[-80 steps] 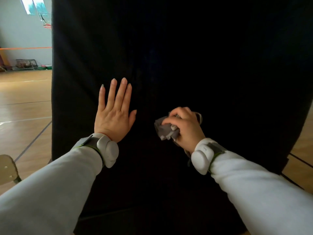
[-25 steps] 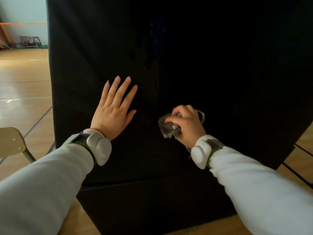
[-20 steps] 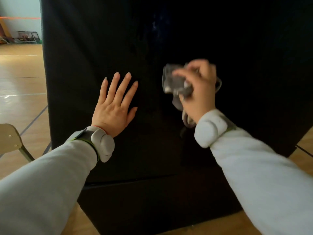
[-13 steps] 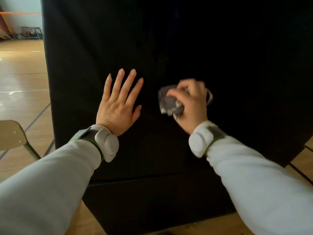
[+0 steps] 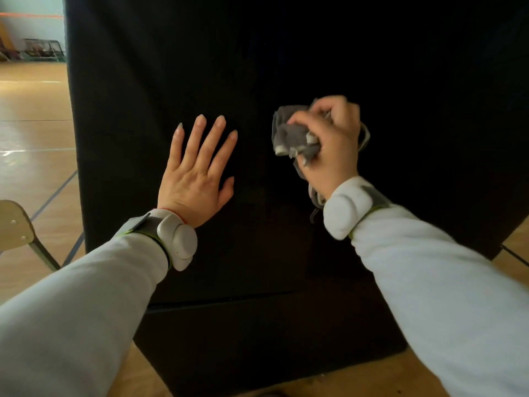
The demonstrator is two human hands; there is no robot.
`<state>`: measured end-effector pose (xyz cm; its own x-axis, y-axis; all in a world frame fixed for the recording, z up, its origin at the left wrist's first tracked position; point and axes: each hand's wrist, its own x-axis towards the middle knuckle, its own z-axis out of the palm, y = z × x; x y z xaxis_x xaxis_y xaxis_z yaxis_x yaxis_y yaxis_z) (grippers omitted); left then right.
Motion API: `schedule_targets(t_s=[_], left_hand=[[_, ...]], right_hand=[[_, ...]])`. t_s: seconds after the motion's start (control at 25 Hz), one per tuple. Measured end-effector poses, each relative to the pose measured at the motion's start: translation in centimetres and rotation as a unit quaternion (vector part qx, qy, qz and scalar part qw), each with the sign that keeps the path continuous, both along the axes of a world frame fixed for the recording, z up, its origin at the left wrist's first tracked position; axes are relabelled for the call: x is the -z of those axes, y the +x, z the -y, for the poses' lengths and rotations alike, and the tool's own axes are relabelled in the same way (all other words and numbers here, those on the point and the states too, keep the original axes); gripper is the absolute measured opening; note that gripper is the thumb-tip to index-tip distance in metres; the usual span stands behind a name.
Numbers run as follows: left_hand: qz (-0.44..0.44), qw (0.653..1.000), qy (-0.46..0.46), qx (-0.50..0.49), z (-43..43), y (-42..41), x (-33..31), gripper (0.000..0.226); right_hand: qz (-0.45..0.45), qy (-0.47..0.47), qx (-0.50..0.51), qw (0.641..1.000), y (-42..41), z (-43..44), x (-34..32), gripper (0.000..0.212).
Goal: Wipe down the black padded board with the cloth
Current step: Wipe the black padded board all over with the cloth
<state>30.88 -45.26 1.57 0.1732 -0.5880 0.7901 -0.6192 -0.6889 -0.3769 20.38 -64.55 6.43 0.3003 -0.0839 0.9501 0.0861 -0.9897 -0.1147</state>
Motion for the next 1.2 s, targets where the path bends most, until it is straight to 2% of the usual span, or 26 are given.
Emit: schedule_targets(t_s=[0.24,0.32,0.4,0.52,0.6,0.72,0.84,0.96,1.08,1.2], left_hand=[[-0.019,1.0,-0.001,0.011,0.0,-0.5,-0.2,0.067],[-0.044,0.999,-0.012,0.02,0.1,-1.2,0.0,0.067],[-0.062,0.998,-0.014,0.025,0.0,-1.6,0.7,0.07],[-0.076,0.997,-0.002,0.02,-0.7,-2.1,2.5,0.074],[-0.086,0.996,0.0,0.021,-0.8,-2.3,3.4,0.073],[-0.094,0.995,0.016,0.038,-0.8,-2.6,4.1,0.068],[-0.108,0.993,0.017,0.043,-1.0,-2.8,4.9,0.068],[-0.108,0.994,0.019,0.026,-1.0,-2.9,5.8,0.073],[-0.11,0.994,0.023,0.016,-1.0,-2.6,6.1,0.075],[-0.109,0.993,0.036,0.01,-1.1,-2.3,6.0,0.079]], right_hand=[[-0.173,-0.059,-0.046,0.982,-1.2,-0.1,9.3,0.032],[-0.227,-0.074,-0.055,0.97,-2.3,-0.5,10.8,0.028],[-0.22,-0.07,-0.066,0.971,-3.2,-0.4,9.7,0.03],[-0.078,0.025,-0.02,0.996,-2.8,0.3,4.5,0.031],[-0.011,0.061,0.008,0.998,-1.7,0.4,2.4,0.03],[-0.004,0.06,0.026,0.998,-0.3,-0.5,3.9,0.025],[-0.016,0.057,0.017,0.998,-0.5,-0.3,4.9,0.025],[-0.089,0.023,0.002,0.996,-1.1,-0.4,8.1,0.03],[-0.173,0.043,-0.018,0.984,-1.9,-1.2,12.7,0.034],[-0.224,0.029,-0.052,0.973,-3.5,-0.9,13.8,0.034]])
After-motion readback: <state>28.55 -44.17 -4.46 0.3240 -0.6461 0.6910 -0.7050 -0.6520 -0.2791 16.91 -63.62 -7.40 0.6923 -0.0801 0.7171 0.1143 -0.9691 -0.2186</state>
